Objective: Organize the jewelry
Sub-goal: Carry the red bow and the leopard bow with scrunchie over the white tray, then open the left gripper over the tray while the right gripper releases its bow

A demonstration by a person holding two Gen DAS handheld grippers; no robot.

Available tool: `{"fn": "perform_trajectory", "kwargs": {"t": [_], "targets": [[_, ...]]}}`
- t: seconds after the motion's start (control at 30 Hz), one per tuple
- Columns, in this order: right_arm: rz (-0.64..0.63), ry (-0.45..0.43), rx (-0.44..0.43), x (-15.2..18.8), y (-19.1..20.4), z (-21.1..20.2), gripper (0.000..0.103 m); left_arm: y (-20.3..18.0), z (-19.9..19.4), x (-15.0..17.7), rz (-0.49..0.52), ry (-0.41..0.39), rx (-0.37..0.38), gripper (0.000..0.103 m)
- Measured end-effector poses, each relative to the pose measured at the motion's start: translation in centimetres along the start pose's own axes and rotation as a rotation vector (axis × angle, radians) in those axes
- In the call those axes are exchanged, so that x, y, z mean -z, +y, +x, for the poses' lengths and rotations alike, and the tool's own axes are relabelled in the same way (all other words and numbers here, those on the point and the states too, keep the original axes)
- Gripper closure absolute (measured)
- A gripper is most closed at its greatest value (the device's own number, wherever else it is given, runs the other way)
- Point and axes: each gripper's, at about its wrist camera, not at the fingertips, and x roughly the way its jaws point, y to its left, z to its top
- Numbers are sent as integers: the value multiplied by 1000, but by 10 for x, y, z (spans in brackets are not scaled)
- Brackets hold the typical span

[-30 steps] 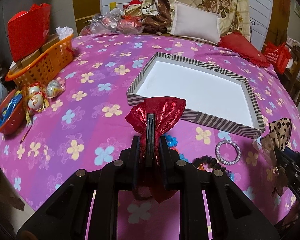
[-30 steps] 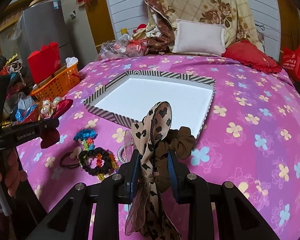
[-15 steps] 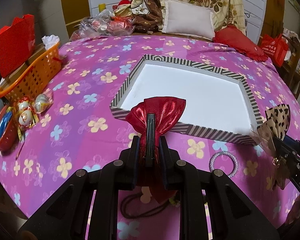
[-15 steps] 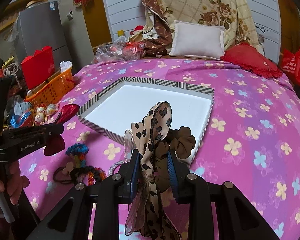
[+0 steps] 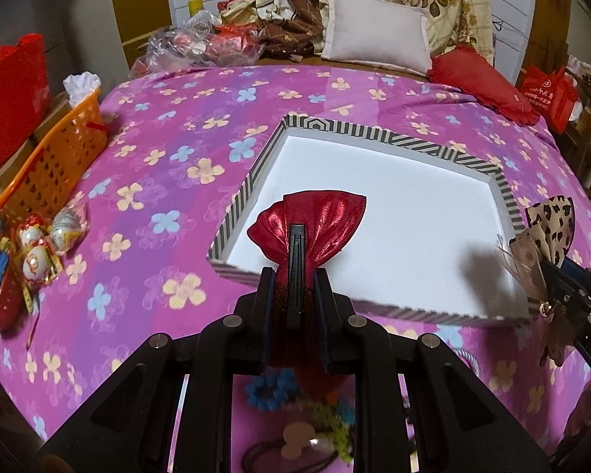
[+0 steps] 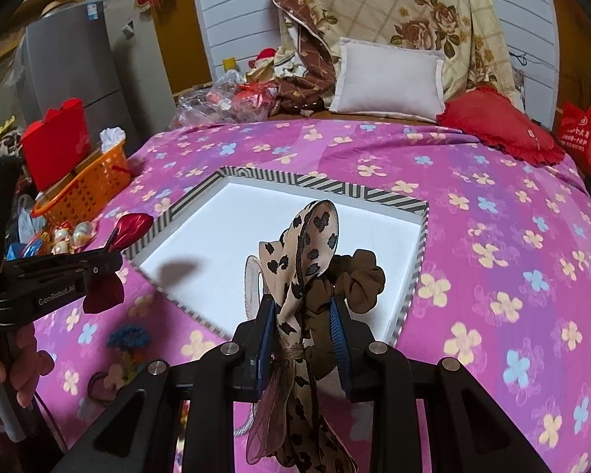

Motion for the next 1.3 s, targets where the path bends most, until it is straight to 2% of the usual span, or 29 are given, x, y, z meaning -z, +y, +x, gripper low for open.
{"fn": "perform_trajectory", "kwargs": {"t": [0.13, 0.33, 0.73, 0.8, 0.83, 0.87, 0.93, 0.97, 1.03, 1.1, 1.23, 1.3], "targets": [[16, 16, 1, -11, -9, 14, 77, 4, 14, -15, -7, 13, 1, 85], [12, 59, 9, -25, -14, 45, 77, 16, 49, -39, -61, 75, 21, 85], [30, 172, 24, -22, -21, 99, 77, 21, 91, -35, -80, 166, -12, 85], [38, 188, 27, -21, -24, 105, 69, 21, 95, -34, -84, 173, -16, 82], [39, 182, 23, -21, -24, 105, 62, 21, 96, -34, -85, 174, -19, 78], [32, 170, 23, -21, -23, 103, 50, 21, 97, -34, -87, 175, -17, 77], [15, 143, 29, -22, -21, 96, 42, 21, 96, -34, -86, 170, -21, 69], [9, 129, 28, -23, -20, 91, 42, 21, 94, -34, -83, 163, -23, 66], [5, 115, 31, -24, -20, 81, 41, 22, 85, -34, -80, 141, -26, 52], [7, 108, 30, -23, -19, 72, 41, 23, 74, -33, -84, 118, -26, 44], [29, 82, 13, -14, -16, 46, 39, 25, 46, -26, -83, 78, -30, 43], [34, 62, 14, -7, -14, 32, 31, 25, 32, -18, -79, 59, -43, 43]]}}
